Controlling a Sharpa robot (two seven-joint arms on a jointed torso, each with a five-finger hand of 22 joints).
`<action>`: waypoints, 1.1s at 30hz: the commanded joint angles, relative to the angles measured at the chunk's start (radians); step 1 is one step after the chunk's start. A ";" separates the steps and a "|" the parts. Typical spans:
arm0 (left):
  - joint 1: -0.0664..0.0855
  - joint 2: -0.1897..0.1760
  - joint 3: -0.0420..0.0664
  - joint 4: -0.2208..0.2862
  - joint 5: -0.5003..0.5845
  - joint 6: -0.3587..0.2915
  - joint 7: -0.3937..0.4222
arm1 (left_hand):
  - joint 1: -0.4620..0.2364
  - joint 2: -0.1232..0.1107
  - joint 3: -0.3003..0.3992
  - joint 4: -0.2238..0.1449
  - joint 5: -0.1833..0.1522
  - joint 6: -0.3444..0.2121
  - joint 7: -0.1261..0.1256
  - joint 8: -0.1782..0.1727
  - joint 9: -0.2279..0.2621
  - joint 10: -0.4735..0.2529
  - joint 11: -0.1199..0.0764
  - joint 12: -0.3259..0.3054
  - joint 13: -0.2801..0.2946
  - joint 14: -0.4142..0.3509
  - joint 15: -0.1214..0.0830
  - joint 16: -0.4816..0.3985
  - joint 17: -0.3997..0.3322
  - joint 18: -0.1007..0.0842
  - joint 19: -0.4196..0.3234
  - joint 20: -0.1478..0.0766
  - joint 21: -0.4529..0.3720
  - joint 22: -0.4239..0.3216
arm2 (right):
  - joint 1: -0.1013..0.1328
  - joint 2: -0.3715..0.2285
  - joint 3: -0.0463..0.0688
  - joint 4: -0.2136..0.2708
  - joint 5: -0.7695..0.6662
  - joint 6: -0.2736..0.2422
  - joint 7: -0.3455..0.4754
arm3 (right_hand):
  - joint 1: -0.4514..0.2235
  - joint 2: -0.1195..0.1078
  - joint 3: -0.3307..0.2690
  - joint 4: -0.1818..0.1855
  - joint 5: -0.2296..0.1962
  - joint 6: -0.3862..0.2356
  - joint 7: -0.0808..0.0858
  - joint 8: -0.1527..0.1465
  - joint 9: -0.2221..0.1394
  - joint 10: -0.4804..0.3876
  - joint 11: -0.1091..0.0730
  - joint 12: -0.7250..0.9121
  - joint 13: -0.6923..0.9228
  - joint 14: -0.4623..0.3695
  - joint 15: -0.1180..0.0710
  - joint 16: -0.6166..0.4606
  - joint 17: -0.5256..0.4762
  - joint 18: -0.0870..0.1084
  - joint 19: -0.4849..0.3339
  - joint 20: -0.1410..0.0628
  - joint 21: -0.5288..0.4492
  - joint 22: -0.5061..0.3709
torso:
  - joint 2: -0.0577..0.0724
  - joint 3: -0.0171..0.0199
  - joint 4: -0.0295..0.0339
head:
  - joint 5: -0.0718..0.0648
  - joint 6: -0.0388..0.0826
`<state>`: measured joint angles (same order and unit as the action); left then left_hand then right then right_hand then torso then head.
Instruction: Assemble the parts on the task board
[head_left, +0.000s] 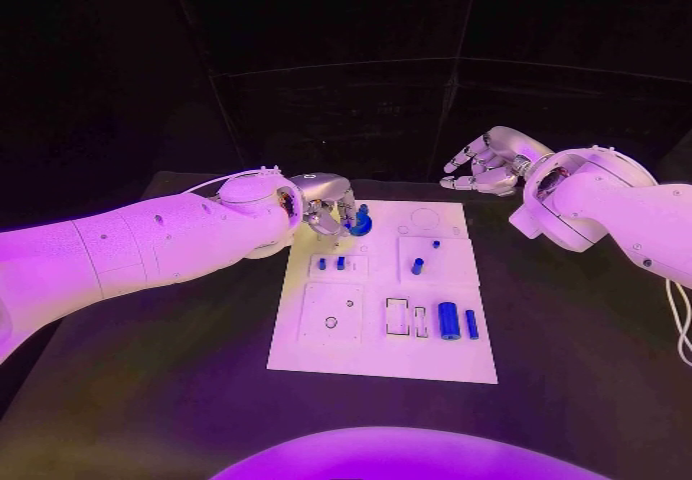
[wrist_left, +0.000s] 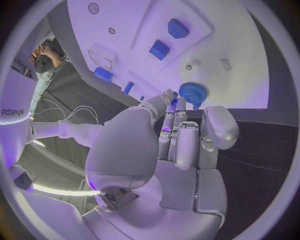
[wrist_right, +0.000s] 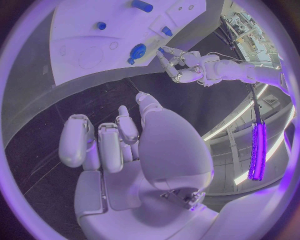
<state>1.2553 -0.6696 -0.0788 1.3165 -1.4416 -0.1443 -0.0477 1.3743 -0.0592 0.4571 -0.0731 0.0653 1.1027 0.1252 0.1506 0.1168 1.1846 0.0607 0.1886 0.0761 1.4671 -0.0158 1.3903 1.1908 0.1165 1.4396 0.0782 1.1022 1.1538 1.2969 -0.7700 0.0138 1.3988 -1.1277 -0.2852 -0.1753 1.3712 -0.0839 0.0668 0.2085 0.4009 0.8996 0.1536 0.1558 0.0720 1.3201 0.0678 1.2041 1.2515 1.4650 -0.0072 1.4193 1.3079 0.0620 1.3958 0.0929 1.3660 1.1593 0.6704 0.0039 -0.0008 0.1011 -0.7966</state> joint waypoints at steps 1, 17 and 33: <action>0.001 -0.010 0.001 0.007 0.021 0.027 -0.018 | -0.009 0.000 0.005 -0.001 0.003 0.007 -0.001 -0.006 0.000 0.007 0.000 -0.005 0.002 0.017 -0.005 0.003 -0.001 -0.015 0.007 0.000 0.005 0.002 | 0.002 -0.001 0.001 0.002 -0.003 0.003 0.007 | 0.008 0.003 0.001 0.005 0.005 -0.008 0.002 0.004 -0.001 -0.006 -0.002 0.004 0.001 0.056 -0.006 -0.006 0.042 0.019 -0.005 -0.001 -0.004 0.000 | 0.000 0.0003 -0.0007 | 0.001 0.000; -0.006 -0.004 0.000 -0.035 0.022 0.093 -0.051 | -0.017 -0.008 0.007 -0.002 0.003 0.004 -0.002 -0.011 -0.001 0.008 0.000 -0.014 0.002 0.016 -0.005 0.000 -0.007 -0.019 0.011 0.000 0.021 0.018 | 0.002 -0.001 0.001 0.003 -0.003 0.003 0.008 | 0.008 0.003 0.001 0.005 0.005 -0.008 0.002 0.004 -0.001 -0.006 -0.002 0.004 0.001 0.056 -0.006 -0.006 0.042 0.019 -0.005 -0.001 -0.004 0.000 | 0.002 0.0012 -0.0049 | 0.006 -0.003; -0.015 0.010 -0.001 -0.048 0.022 0.139 -0.061 | -0.021 -0.012 0.009 -0.003 0.000 0.000 0.001 -0.016 -0.003 0.006 0.002 -0.021 0.001 0.016 -0.004 -0.001 -0.010 -0.020 0.012 0.001 0.027 0.024 | 0.002 -0.004 0.001 0.006 -0.003 0.003 0.007 | 0.008 0.003 0.001 0.005 0.005 -0.008 0.002 0.004 -0.001 -0.006 -0.002 0.004 0.001 0.056 -0.006 -0.006 0.042 0.019 -0.005 -0.001 -0.004 0.000 | 0.001 0.0007 -0.0032 | 0.004 -0.007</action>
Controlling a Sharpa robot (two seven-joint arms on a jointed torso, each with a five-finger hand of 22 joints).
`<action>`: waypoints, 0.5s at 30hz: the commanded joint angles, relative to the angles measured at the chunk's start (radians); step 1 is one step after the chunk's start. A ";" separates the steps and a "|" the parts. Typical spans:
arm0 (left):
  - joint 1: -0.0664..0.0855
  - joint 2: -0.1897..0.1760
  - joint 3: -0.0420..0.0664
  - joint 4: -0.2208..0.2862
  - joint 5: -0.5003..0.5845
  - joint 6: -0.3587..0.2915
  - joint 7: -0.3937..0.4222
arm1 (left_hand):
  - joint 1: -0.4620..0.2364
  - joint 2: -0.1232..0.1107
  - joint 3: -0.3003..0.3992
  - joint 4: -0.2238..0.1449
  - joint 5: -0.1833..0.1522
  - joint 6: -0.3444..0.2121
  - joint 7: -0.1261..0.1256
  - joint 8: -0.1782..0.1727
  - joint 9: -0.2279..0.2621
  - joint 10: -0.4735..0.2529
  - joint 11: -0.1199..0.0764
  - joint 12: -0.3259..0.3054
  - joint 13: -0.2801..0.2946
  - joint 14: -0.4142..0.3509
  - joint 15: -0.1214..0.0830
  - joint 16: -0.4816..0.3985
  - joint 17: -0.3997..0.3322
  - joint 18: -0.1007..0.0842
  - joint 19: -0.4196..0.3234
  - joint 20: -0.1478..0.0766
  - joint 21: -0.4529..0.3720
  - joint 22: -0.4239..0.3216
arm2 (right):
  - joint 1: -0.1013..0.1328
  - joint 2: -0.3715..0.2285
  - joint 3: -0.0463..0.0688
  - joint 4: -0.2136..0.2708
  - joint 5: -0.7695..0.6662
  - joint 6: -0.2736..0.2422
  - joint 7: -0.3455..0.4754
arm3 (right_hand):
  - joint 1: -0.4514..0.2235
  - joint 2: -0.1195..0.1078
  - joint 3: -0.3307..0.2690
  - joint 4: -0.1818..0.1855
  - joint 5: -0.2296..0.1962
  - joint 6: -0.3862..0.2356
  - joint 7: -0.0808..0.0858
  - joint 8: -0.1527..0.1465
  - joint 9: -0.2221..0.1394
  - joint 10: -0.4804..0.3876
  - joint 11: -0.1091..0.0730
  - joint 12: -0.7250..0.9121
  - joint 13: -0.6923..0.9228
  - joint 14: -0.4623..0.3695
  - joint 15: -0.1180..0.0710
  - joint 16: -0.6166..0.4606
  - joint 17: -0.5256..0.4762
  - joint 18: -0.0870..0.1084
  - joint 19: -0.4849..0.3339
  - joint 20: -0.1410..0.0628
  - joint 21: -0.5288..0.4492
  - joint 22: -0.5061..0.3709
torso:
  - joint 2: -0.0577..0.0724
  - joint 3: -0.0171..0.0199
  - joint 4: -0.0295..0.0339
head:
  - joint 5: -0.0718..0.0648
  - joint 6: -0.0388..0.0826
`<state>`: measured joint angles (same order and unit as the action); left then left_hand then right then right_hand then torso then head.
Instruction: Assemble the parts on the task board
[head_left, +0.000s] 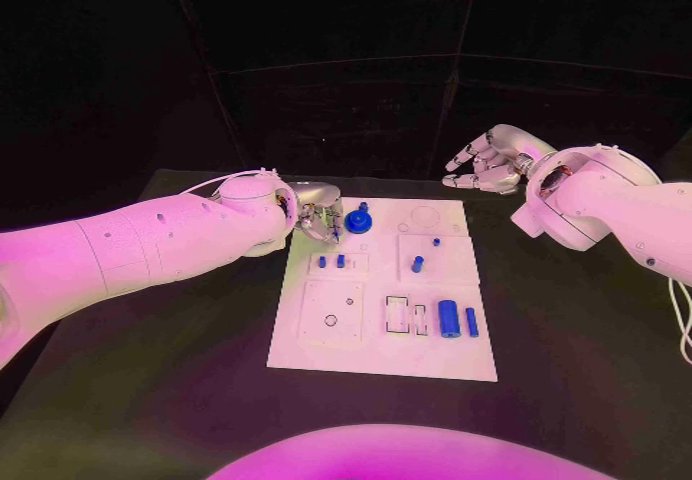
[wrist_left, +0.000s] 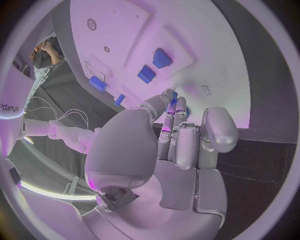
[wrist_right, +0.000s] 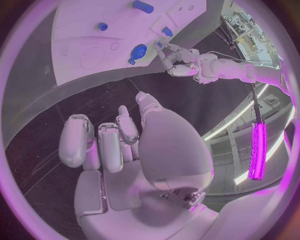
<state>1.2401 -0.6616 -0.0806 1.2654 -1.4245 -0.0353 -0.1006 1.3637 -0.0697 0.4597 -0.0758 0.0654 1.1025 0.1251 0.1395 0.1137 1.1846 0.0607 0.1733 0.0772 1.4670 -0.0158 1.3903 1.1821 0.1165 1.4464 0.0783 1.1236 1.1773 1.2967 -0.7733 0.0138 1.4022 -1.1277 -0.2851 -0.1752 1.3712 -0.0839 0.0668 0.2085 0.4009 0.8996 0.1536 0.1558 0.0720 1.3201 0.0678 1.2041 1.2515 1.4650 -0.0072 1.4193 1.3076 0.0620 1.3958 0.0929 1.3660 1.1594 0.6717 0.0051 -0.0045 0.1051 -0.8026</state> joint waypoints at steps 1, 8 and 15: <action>0.000 0.002 0.000 0.003 0.005 0.032 -0.008 | -0.010 -0.001 0.006 0.000 0.000 0.000 0.001 -0.005 0.000 0.006 0.002 -0.005 0.000 0.016 -0.004 -0.001 -0.002 -0.020 0.005 0.000 0.006 0.001 | 0.002 0.000 0.001 0.003 -0.003 0.003 0.007 | 0.008 0.003 0.001 0.005 0.005 -0.008 0.002 0.004 -0.001 -0.006 -0.002 0.004 0.001 0.056 -0.006 -0.006 0.042 0.019 -0.005 -0.001 -0.004 0.000 | 0.000 -0.0004 0.0007 | -0.001 -0.001; -0.001 0.000 0.000 0.005 0.005 0.040 -0.009 | -0.010 -0.002 0.006 0.000 0.000 0.000 0.001 -0.005 0.000 0.007 0.002 -0.005 0.000 0.016 -0.004 -0.001 -0.002 -0.020 0.005 0.000 0.006 0.001 | 0.002 0.000 0.001 0.003 -0.003 0.003 0.007 | 0.010 0.004 0.001 0.006 0.006 -0.008 0.002 0.006 -0.001 -0.006 -0.002 0.004 0.000 0.056 -0.006 -0.006 0.043 0.019 -0.005 -0.001 -0.004 0.000 | 0.000 -0.0004 0.0013 | -0.001 -0.002; -0.001 0.000 0.000 0.005 0.005 0.043 -0.009 | -0.011 -0.002 0.006 -0.001 -0.001 0.001 0.001 -0.005 0.000 0.008 0.001 -0.006 0.001 0.015 -0.004 -0.001 -0.003 -0.021 0.006 0.001 0.008 0.003 | 0.002 0.001 0.001 0.002 -0.003 0.003 0.007 | 0.010 0.004 0.001 0.006 0.006 -0.008 0.002 0.006 -0.001 -0.006 -0.002 0.004 0.000 0.056 -0.006 -0.006 0.043 0.019 -0.005 -0.001 -0.004 0.000 | 0.000 -0.0004 0.0002 | 0.000 -0.002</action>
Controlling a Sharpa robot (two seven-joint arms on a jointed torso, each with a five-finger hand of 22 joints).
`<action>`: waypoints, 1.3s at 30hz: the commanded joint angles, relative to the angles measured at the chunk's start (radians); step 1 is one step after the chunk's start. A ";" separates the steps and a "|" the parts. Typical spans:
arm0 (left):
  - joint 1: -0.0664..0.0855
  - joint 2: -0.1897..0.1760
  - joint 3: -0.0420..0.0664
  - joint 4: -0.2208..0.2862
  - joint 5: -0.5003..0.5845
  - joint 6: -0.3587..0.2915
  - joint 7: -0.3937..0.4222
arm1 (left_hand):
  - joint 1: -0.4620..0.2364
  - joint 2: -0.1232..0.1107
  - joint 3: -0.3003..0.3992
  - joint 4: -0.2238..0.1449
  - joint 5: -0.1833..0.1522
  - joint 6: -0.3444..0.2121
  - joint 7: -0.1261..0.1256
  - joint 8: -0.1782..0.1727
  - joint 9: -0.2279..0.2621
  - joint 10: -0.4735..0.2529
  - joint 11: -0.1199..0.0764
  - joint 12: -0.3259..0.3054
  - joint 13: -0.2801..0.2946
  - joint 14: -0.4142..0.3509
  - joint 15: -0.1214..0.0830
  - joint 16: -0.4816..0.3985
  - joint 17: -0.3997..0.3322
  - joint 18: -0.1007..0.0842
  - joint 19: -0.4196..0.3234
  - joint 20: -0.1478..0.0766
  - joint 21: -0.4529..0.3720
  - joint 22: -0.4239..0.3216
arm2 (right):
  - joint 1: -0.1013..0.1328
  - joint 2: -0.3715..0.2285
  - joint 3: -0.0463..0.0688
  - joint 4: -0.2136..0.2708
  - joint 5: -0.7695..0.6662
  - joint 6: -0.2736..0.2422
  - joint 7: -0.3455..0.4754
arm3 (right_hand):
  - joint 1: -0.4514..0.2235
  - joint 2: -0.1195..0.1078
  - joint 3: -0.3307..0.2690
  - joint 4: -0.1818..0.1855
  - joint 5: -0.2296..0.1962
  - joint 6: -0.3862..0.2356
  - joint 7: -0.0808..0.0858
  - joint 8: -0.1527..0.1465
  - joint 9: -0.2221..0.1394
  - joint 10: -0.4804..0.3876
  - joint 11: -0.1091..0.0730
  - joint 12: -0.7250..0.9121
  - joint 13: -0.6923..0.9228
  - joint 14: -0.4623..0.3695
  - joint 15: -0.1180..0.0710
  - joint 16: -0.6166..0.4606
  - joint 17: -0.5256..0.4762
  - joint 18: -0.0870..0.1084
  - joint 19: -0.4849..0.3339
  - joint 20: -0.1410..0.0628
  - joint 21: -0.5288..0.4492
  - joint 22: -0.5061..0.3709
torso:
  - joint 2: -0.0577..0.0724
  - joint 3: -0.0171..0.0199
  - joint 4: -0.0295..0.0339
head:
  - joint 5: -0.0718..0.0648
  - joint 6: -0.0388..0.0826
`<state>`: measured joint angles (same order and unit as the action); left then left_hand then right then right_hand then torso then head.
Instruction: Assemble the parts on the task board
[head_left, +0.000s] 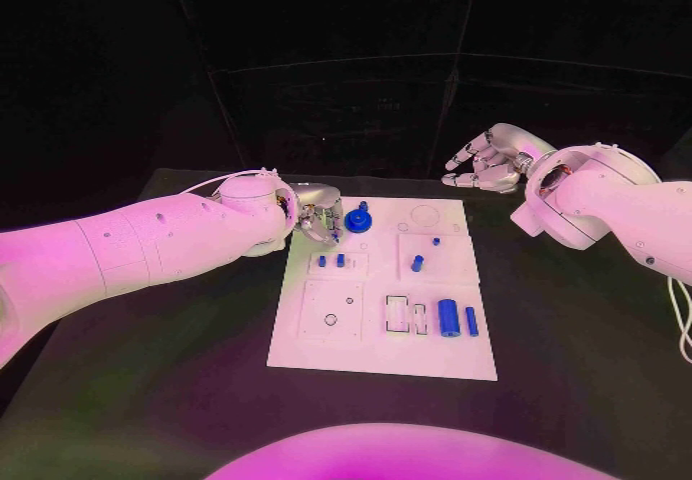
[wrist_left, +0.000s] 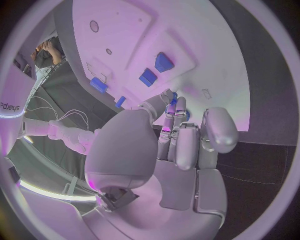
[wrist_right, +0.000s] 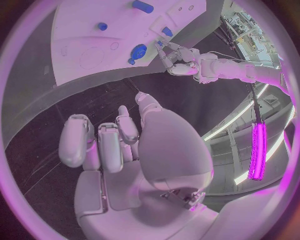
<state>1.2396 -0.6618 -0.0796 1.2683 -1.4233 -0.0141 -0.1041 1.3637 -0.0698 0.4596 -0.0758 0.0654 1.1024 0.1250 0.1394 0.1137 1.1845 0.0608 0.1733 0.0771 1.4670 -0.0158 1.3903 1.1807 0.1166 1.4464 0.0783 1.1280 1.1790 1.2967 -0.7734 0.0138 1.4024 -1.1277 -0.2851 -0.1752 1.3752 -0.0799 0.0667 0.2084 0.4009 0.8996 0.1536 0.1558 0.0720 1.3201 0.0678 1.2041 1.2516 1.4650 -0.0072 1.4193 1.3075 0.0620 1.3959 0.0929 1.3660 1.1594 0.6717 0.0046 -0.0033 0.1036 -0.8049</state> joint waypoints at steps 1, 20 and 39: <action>-0.001 0.001 -0.001 0.002 0.004 0.022 -0.006 | -0.011 -0.002 0.007 -0.001 -0.001 0.001 0.001 -0.005 0.000 0.008 0.001 -0.006 0.001 0.015 -0.004 -0.001 -0.002 -0.021 0.006 0.001 0.003 0.001 | 0.002 0.001 0.001 0.001 -0.003 0.003 0.007 | 0.006 0.000 0.001 0.006 0.006 -0.008 0.002 0.006 -0.001 -0.006 -0.002 0.004 0.000 0.056 -0.006 -0.006 0.043 0.019 -0.005 -0.001 -0.004 0.000 | 0.000 0.0001 -0.0012 | 0.001 0.000; -0.003 0.011 -0.002 -0.001 0.004 0.017 0.000 | -0.025 -0.016 -0.003 0.000 -0.004 -0.013 0.004 -0.019 -0.005 0.003 0.006 -0.023 0.002 0.014 0.000 -0.003 -0.008 -0.021 0.004 0.003 0.007 0.008 | 0.002 0.002 0.001 0.001 -0.003 0.003 0.006 | 0.006 0.000 0.001 0.006 0.006 -0.008 0.002 0.006 -0.001 -0.006 -0.002 0.004 0.000 0.056 -0.006 -0.006 0.043 0.019 -0.005 -0.001 -0.004 0.000 | 0.000 0.0004 -0.0009 | -0.002 -0.004; -0.003 0.016 -0.003 -0.011 0.004 0.042 -0.031 | -0.039 -0.031 -0.006 0.002 -0.005 -0.072 0.017 -0.066 -0.028 -0.061 0.027 -0.069 -0.007 0.008 0.016 -0.010 -0.027 -0.016 -0.010 0.016 -0.021 -0.011 | 0.002 0.001 0.001 0.000 -0.003 0.002 0.007 | 0.006 0.000 0.001 0.006 0.006 -0.008 0.002 0.006 -0.001 -0.006 -0.002 0.004 0.000 0.056 -0.006 -0.006 0.043 0.019 -0.005 -0.001 -0.004 0.000 | 0.000 0.0000 -0.0004 | -0.005 -0.006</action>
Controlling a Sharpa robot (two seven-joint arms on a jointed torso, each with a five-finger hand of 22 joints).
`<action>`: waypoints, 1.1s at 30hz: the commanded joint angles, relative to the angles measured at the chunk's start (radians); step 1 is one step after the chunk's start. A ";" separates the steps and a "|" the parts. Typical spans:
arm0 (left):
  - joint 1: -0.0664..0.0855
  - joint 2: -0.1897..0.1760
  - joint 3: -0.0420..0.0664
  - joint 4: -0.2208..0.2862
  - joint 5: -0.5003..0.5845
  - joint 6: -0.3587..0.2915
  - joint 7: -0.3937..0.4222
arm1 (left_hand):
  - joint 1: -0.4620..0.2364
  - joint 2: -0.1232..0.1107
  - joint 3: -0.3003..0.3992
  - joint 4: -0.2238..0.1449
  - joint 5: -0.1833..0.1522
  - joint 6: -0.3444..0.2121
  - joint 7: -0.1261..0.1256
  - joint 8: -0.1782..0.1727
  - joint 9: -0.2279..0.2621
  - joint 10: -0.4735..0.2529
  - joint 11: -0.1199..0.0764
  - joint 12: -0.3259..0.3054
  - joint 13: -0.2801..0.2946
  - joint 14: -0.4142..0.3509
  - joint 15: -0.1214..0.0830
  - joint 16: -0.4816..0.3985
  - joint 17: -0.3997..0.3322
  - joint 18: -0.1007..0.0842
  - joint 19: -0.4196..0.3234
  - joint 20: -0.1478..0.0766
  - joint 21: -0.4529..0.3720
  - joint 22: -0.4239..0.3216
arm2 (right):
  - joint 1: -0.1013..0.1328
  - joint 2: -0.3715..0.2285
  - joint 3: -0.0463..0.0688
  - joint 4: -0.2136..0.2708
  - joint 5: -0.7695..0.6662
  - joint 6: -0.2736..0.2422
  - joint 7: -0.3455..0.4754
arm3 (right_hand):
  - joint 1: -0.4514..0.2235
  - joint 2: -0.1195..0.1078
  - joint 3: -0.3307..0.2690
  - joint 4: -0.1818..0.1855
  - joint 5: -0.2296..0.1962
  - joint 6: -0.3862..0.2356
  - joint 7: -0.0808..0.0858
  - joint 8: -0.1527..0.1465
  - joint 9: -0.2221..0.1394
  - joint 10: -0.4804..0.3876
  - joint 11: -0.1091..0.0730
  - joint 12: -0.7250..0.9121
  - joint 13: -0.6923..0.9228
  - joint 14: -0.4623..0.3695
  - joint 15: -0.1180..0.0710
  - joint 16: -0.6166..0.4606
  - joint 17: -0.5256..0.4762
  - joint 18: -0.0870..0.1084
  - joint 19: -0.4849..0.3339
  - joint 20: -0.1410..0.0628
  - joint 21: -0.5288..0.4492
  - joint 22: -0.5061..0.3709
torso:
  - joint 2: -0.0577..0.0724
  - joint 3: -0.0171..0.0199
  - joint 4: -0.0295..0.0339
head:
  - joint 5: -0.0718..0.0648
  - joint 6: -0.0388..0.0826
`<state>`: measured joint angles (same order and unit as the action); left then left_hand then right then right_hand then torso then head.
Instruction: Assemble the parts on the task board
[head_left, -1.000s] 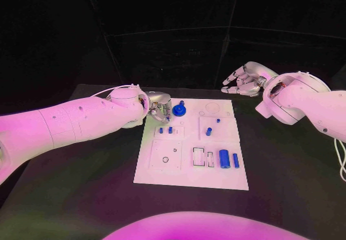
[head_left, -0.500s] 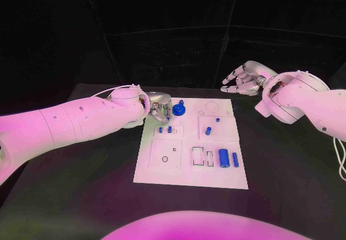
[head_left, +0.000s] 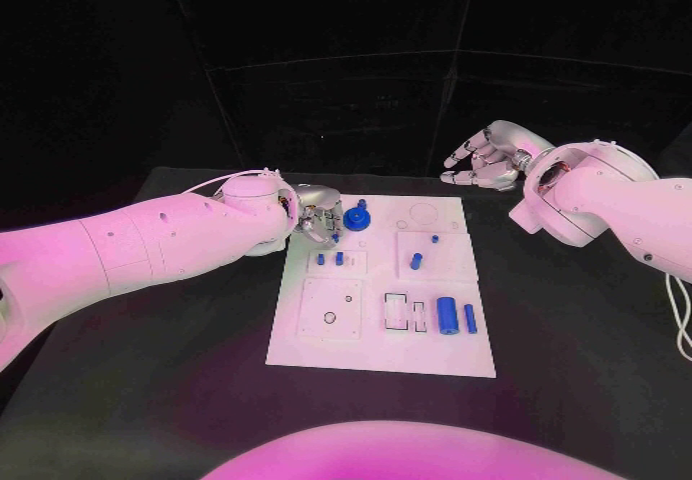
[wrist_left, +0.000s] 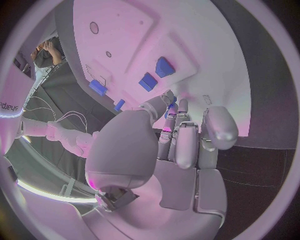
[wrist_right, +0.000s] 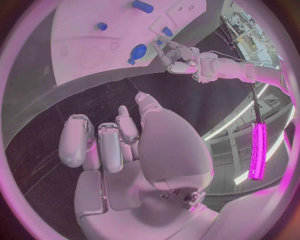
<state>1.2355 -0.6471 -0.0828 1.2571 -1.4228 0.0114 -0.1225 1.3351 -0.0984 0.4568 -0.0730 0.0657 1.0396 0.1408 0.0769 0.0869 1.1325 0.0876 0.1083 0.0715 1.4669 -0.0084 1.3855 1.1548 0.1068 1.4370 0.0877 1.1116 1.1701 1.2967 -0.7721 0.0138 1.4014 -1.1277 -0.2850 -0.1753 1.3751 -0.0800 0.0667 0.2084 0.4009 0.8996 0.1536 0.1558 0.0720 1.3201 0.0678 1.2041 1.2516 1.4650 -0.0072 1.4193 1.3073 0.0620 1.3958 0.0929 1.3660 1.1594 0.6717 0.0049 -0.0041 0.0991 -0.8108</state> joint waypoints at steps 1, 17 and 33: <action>0.001 0.001 0.000 0.000 0.003 0.017 -0.012 | -0.010 -0.002 -0.003 -0.001 -0.005 -0.010 0.001 -0.004 -0.001 -0.010 0.000 -0.005 -0.001 0.008 0.008 -0.005 -0.001 -0.006 -0.001 0.007 -0.005 -0.003 | 0.002 0.000 0.001 0.001 -0.003 0.002 0.007 | 0.006 0.001 0.001 0.006 0.006 -0.008 0.002 0.006 -0.001 -0.006 -0.002 0.004 0.000 0.056 -0.006 -0.006 0.043 0.019 -0.005 -0.001 -0.004 0.000 | 0.000 -0.0002 0.0006 | 0.000 0.000; 0.001 -0.012 0.000 0.007 0.018 -0.016 -0.003 | -0.011 -0.022 -0.009 -0.009 -0.005 -0.062 -0.018 -0.017 -0.019 -0.050 0.012 -0.026 -0.004 0.007 0.018 -0.005 -0.006 -0.001 -0.009 0.015 -0.031 -0.021 | 0.002 -0.001 0.001 -0.005 -0.003 0.005 0.006 | 0.010 -0.001 0.002 0.008 0.007 -0.012 0.002 0.007 -0.002 -0.053 -0.001 -0.061 -0.055 0.054 -0.005 -0.013 0.036 0.023 -0.015 -0.001 -0.018 -0.025 | -0.001 -0.0007 0.0011 | -0.001 0.001; 0.002 -0.113 0.005 0.051 0.250 -0.224 0.095 | 0.017 -0.012 -0.127 0.002 -0.004 -0.114 0.007 0.010 -0.015 -0.188 0.034 0.003 0.002 0.007 0.036 -0.005 -0.026 0.015 -0.019 0.036 -0.113 -0.087 | -0.008 -0.009 -0.003 -0.019 -0.122 0.051 0.045 | 0.130 -0.029 0.094 0.021 -0.115 0.086 -0.005 0.036 0.001 -0.296 -0.003 -0.796 -0.732 0.022 -0.006 -0.175 -0.133 0.043 -0.056 -0.002 -0.097 -0.140 | -0.001 -0.0010 0.0006 | -0.009 0.012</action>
<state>1.2351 -0.7555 -0.0787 1.3044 -1.3068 -0.1097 -0.0917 1.3475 -0.1125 0.3324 -0.0731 0.0657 0.9177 0.1461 0.0835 0.0713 0.9383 0.1222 0.1061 0.0711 1.4670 0.0273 1.3855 1.1304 0.1077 1.4185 0.1170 1.0013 1.0850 1.2892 -0.7796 0.0111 1.3815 -1.1725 -0.2584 -0.1630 1.4993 -0.1090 0.1558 0.2304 0.2902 0.9815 0.1484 0.1858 0.0728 1.0184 0.0669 0.4224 0.5357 1.4688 -0.0111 1.2486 1.1742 0.0935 1.3364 0.0875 1.2690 1.0168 0.6704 0.0038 -0.0024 0.0930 -0.8013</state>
